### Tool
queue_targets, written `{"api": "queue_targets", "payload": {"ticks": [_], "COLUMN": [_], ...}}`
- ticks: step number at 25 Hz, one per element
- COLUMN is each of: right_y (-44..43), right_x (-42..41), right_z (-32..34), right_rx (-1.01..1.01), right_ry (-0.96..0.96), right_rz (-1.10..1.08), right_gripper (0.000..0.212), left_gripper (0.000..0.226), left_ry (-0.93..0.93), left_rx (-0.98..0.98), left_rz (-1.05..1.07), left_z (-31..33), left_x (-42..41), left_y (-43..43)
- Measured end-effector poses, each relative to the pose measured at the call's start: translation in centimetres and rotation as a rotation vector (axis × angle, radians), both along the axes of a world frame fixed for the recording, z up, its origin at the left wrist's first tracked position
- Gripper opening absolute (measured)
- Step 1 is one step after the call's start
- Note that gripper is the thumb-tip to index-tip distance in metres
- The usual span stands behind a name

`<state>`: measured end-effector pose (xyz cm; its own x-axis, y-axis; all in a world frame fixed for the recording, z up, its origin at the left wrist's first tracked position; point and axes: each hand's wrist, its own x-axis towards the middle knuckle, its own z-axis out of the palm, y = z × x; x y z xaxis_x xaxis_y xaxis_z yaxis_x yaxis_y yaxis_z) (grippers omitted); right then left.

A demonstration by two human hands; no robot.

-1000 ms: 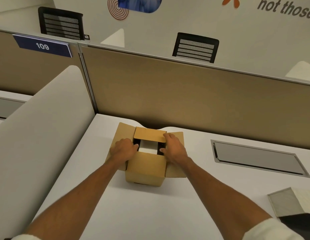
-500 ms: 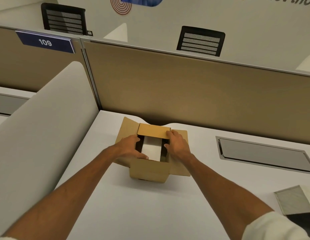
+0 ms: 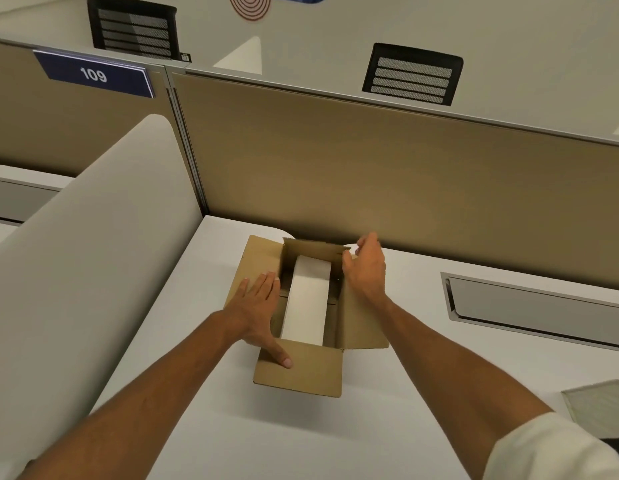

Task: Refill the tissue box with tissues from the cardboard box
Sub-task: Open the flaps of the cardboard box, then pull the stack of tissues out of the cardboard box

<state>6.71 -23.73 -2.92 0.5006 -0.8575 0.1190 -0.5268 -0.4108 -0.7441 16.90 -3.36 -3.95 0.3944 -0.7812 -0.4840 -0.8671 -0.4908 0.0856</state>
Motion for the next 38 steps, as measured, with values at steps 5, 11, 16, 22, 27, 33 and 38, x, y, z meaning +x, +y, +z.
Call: {"api": "queue_targets", "payload": {"ticks": [5, 11, 16, 22, 27, 33, 38], "right_y": [-1.2, -1.7, -1.3, 2.3, 7.4, 7.5, 6.7], "right_x": [1.6, 2.8, 2.2, 1.6, 1.2, 1.2, 1.7], "right_z": [-0.1, -1.3, -2.1, -0.9, -3.1, -4.5, -5.2], "right_rx": [0.153, -0.168, -0.218, -0.161, 0.402, 0.805, 0.871], "right_ry": [-0.046, 0.54, 0.616, 0.337, 0.404, 0.371, 0.286], "right_rz": [0.008, 0.269, 0.341, 0.24, 0.122, -0.035, -0.091], "right_gripper": [0.012, 0.03, 0.042, 0.045, 0.067, 0.058, 0.057], "left_gripper": [0.159, 0.159, 0.159, 0.161, 0.16, 0.161, 0.16], "left_ry": [-0.006, 0.024, 0.021, 0.031, 0.001, -0.003, -0.006], "left_rx": [-0.045, -0.114, -0.144, -0.108, -0.085, -0.072, -0.073], "left_rz": [0.035, 0.085, 0.107, 0.11, 0.11, 0.109, 0.104], "left_z": [-0.7, -1.1, -1.2, -0.8, -0.7, -0.9, -1.3], "left_x": [-0.1, -0.7, -0.9, -0.9, -0.9, -0.8, -0.9], "left_y": [0.0, -0.2, -0.3, -0.4, -0.5, -0.6, -0.7]}}
